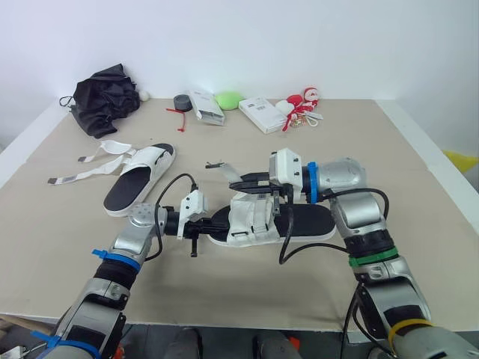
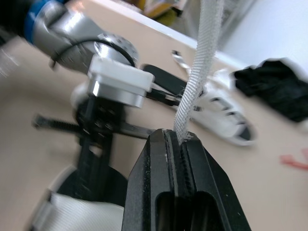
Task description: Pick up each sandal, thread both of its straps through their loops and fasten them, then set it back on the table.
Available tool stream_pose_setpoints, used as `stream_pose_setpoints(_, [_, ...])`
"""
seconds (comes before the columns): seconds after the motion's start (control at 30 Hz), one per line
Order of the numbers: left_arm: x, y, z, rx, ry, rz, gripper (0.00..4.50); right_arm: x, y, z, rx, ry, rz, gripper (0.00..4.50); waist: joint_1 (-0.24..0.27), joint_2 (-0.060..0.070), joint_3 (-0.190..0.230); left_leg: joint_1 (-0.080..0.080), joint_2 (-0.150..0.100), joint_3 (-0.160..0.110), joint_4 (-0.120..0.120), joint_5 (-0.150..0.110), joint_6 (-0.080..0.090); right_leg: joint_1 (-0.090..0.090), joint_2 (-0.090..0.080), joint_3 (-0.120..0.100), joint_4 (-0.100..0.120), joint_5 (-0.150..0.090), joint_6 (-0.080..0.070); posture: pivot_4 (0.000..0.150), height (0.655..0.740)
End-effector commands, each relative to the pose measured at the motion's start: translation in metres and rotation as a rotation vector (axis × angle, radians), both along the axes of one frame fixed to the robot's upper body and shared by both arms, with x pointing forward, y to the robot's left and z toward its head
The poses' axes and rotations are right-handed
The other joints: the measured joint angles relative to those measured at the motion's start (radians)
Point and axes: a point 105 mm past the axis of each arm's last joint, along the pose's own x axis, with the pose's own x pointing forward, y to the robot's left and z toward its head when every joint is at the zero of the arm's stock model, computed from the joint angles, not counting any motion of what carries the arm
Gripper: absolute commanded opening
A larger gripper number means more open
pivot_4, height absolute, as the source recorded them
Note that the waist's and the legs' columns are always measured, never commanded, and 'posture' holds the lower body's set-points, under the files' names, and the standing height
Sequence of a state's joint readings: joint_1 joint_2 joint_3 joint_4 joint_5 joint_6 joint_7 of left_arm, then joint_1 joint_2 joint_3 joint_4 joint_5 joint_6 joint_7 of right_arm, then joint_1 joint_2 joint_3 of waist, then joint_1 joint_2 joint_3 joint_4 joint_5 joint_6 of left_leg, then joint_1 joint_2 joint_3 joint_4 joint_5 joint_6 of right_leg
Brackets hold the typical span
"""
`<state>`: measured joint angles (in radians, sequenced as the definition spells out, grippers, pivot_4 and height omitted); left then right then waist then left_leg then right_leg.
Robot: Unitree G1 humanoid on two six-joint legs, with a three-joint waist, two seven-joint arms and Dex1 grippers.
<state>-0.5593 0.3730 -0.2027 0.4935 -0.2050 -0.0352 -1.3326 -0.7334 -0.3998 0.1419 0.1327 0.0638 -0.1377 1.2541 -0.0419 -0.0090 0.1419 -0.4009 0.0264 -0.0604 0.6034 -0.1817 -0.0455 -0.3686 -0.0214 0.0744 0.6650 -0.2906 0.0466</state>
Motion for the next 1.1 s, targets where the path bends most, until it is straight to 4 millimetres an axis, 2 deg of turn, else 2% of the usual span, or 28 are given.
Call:
stream_pose_setpoints(0.03, [-0.024,0.014,-0.063,0.183,0.213,0.005,0.0,-0.026,0.006,0.006,-0.053,-0.301,0.096,0.1,0.0,0.0,0.0,0.0,0.0,0.0,0.0,0.0,0.0,0.0,0.0,0.0,0.0,0.0,0.0,0.15,0.738])
stream_pose_setpoints(0.13, [-0.024,0.014,-0.063,0.184,0.215,0.004,0.0,-0.036,0.006,-0.012,-0.115,-0.408,0.144,0.1,-0.001,-0.001,0.0,0.0,0.0,0.0,-0.001,-0.001,0.0,0.0,0.0,0.0,-0.001,-0.001,0.001,0.15,0.738])
stream_pose_setpoints(0.23, [-0.025,0.013,-0.063,0.185,0.217,-0.002,0.0,-0.03,0.001,-0.027,-0.182,-0.496,0.147,0.98,-0.002,-0.002,0.0,0.001,0.0,0.001,-0.001,-0.001,0.0,0.0,0.0,0.0,-0.001,-0.001,0.0,0.15,0.738])
stream_pose_setpoints(0.3, [-0.025,0.012,-0.063,0.185,0.219,-0.005,0.0,-0.025,-0.004,-0.034,-0.224,-0.526,0.145,2.1,-0.002,-0.003,0.001,0.004,0.0,0.001,0.0,-0.001,0.0,0.003,0.0,0.001,-0.001,-0.001,0.0,0.15,0.738])
stream_pose_setpoints(0.33, [-0.025,0.012,-0.063,0.186,0.22,-0.006,0.0,-0.022,-0.006,-0.034,-0.234,-0.547,0.141,2.25,-0.003,-0.004,0.001,0.004,0.0,0.001,0.0,0.0,0.0,0.003,0.0,0.001,-0.001,-0.001,0.0,0.15,0.738])
stream_pose_setpoints(0.37, [-0.026,0.012,-0.064,0.187,0.22,-0.007,0.0,-0.02,-0.008,-0.034,-0.243,-0.563,0.139,2.63,-0.003,-0.004,0.001,0.004,0.0,0.001,0.0,0.0,-0.001,0.003,0.0,0.001,-0.001,0.0,0.0,0.15,0.738])
stream_pose_setpoints(0.4, [-0.026,0.012,-0.064,0.187,0.221,-0.009,0.0,-0.019,-0.011,-0.032,-0.245,-0.593,0.138,3.05,-0.003,-0.004,0.001,0.004,0.0,0.001,0.0,0.0,-0.001,0.003,0.0,0.001,-0.001,0.0,0.0,0.15,0.738])
stream_pose_setpoints(0.43, [-0.026,0.012,-0.064,0.188,0.222,-0.01,0.0,-0.018,-0.012,-0.03,-0.244,-0.613,0.139,3.22,-0.003,-0.004,0.001,0.004,0.0,0.001,0.0,0.0,-0.001,0.003,0.0,0.001,-0.001,0.0,0.0,0.15,0.738])
stream_pose_setpoints(0.47, [-0.026,0.012,-0.064,0.189,0.222,-0.011,0.0,-0.016,-0.018,-0.025,-0.255,-0.628,0.128,3.67,-0.003,-0.004,0.001,0.005,0.0,0.002,-0.001,0.0,-0.001,0.003,0.0,0.002,-0.001,-0.001,-0.001,0.15,0.738])
stream_pose_setpoints(0.53, [-0.026,0.013,-0.063,0.191,0.221,-0.013,0.0,-0.012,-0.033,-0.011,-0.267,-0.609,0.079,4.06,-0.002,-0.004,0.001,0.005,0.0,0.002,-0.001,0.0,-0.001,0.003,0.0,0.002,-0.001,-0.001,-0.001,0.15,0.738])
stream_pose_setpoints(0.6, [-0.026,0.014,-0.063,0.192,0.221,-0.012,0.0,-0.013,-0.047,0.004,-0.252,-0.565,0.03,4.06,-0.001,-0.004,0.001,0.005,0.0,0.002,-0.001,0.0,-0.001,0.004,-0.001,0.002,-0.001,-0.001,-0.001,0.15,0.738])
stream_pose_setpoints(0.73, [-0.027,0.014,-0.064,0.193,0.22,-0.011,0.0,-0.033,-0.063,0.025,-0.16,-0.287,-0.054,4.06,0.0,-0.004,0.001,0.005,0.0,0.002,-0.002,-0.001,0.0,0.004,-0.001,0.002,-0.001,-0.002,-0.002,0.15,0.738])
stream_pose_setpoints(0.8, [-0.027,0.014,-0.064,0.196,0.218,-0.015,0.0,-0.049,-0.068,0.037,-0.086,-0.084,-0.084,4.06,0.0,-0.003,0.001,0.006,0.001,0.002,-0.002,-0.002,0.001,0.005,0.0,0.002,-0.001,-0.003,-0.003,0.15,0.738])
stream_pose_setpoints(0.87, [-0.029,0.013,-0.065,0.211,0.205,-0.032,0.0,-0.068,-0.073,0.046,-0.014,0.192,-0.111,4.06,0.0,-0.002,0.001,0.006,0.001,0.002,-0.002,-0.002,0.001,0.005,-0.001,0.002,0.0,-0.003,-0.003,0.15,0.738])
stream_pose_setpoints(0.93, [-0.028,0.013,-0.065,0.24,0.176,-0.057,0.0,-0.092,-0.077,0.044,-0.004,0.527,-0.102,4.06,0.002,-0.002,0.002,0.005,0.0,0.002,-0.002,-0.002,0.001,0.005,-0.002,0.002,-0.001,-0.003,-0.003,0.15,0.738])
stream_pose_setpoints(0.97, [-0.028,0.013,-0.064,0.248,0.164,-0.065,0.0,-0.1,-0.077,0.042,-0.001,0.641,-0.104,4.06,0.002,-0.004,0.001,0.006,0.0,0.002,-0.002,-0.002,0.001,0.005,-0.002,0.002,-0.001,-0.003,-0.003,0.15,0.738])
stream_pose_setpoints(1.07, [-0.025,0.011,-0.061,0.247,0.136,-0.08,0.0,-0.107,-0.075,0.03,0.042,0.873,-0.176,4.06,0.001,-0.01,0.0,0.008,0.001,0.003,-0.002,-0.003,-0.001,0.007,-0.002,0.002,-0.001,-0.008,-0.01,0.15,0.738])
stream_pose_setpoints(1.1, [-0.026,0.011,-0.061,0.266,0.113,-0.1,0.0,-0.106,-0.073,0.011,0.031,0.934,-0.248,4.06,0.001,-0.013,0.0,0.008,0.002,0.003,-0.002,-0.003,-0.001,0.007,-0.002,0.002,-0.001,-0.008,-0.011,0.15,0.738])
